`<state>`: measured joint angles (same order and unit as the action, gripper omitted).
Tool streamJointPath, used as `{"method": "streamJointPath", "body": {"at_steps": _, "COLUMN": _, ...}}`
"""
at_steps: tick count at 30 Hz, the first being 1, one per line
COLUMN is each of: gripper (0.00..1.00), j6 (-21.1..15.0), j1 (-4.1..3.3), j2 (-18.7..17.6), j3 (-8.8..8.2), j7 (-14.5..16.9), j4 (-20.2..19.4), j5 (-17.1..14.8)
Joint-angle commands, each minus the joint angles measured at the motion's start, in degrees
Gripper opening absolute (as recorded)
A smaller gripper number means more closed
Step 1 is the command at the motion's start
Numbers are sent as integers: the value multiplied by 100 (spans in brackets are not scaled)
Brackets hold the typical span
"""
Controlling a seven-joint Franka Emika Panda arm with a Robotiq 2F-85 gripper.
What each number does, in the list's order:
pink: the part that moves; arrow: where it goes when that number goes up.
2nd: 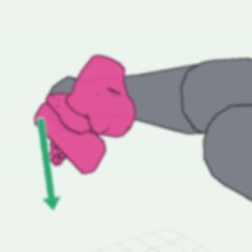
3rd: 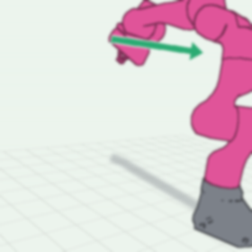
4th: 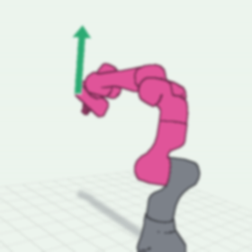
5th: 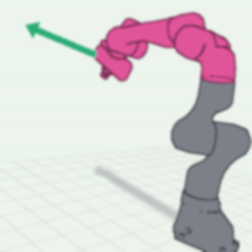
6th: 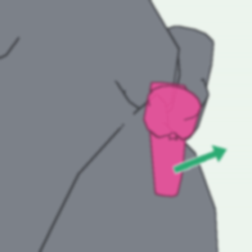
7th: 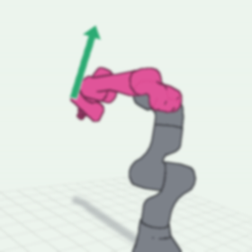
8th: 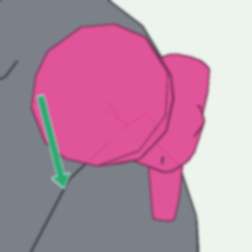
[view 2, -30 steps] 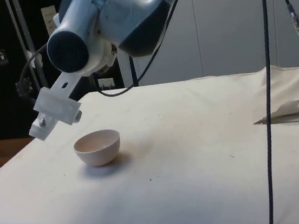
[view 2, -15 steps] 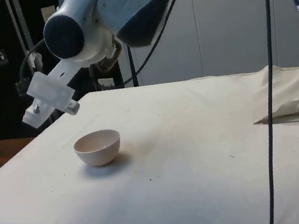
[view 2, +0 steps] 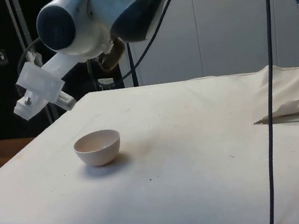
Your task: Pour the coffee beans from the cup into the bowl.
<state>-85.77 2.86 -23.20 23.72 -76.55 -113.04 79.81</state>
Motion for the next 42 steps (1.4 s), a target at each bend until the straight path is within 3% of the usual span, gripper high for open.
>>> {"method": "streamJointPath", "body": {"at_steps": 1, "gripper": 0, "j6": -11, "j1": 17, "j2": 17, "j3": 11, "j7": -29, "j4": 17, "j5": -97}}
{"method": "streamJointPath", "body": {"at_steps": 24, "gripper": 0, "j6": 46, "j1": 0, "j2": 0, "j3": -57, "j7": -46, "j4": 206, "j5": -705}}
{"method": "streamJointPath", "body": {"at_steps": 31, "gripper": 0, "j6": -195, "j1": 57, "j2": 40, "j3": -120, "j7": -120, "j4": 201, "j5": -985}}
{"method": "streamJointPath", "body": {"at_steps": 32, "gripper": 0, "j6": -86, "j1": 0, "j2": 0, "j3": -143, "j7": -92, "j4": 241, "j5": -940}}
{"method": "streamJointPath", "body": {"at_steps": 33, "gripper": 0, "j6": -235, "j1": 63, "j2": 46, "j3": -143, "j7": -120, "j4": 189, "j5": -1008}}
{"method": "streamJointPath", "body": {"at_steps": 38, "gripper": 0, "j6": -338, "j1": 23, "j2": 29, "j3": -246, "j7": -155, "j4": 143, "j5": -1089}}
{"method": "streamJointPath", "body": {"at_steps": 40, "gripper": 0, "j6": -401, "j1": 40, "j2": 11, "j3": -258, "j7": -178, "j4": 126, "j5": -1117}}
{"method": "streamJointPath", "body": {"at_steps": 41, "gripper": 0, "j6": -298, "j1": 0, "j2": 0, "j3": -269, "j7": -138, "j4": 155, "j5": -1094}}
{"method": "streamJointPath", "body": {"at_steps": 42, "gripper": 0, "j6": -430, "j1": 46, "j2": 6, "j3": -269, "j7": -183, "j4": 120, "j5": -1134}}
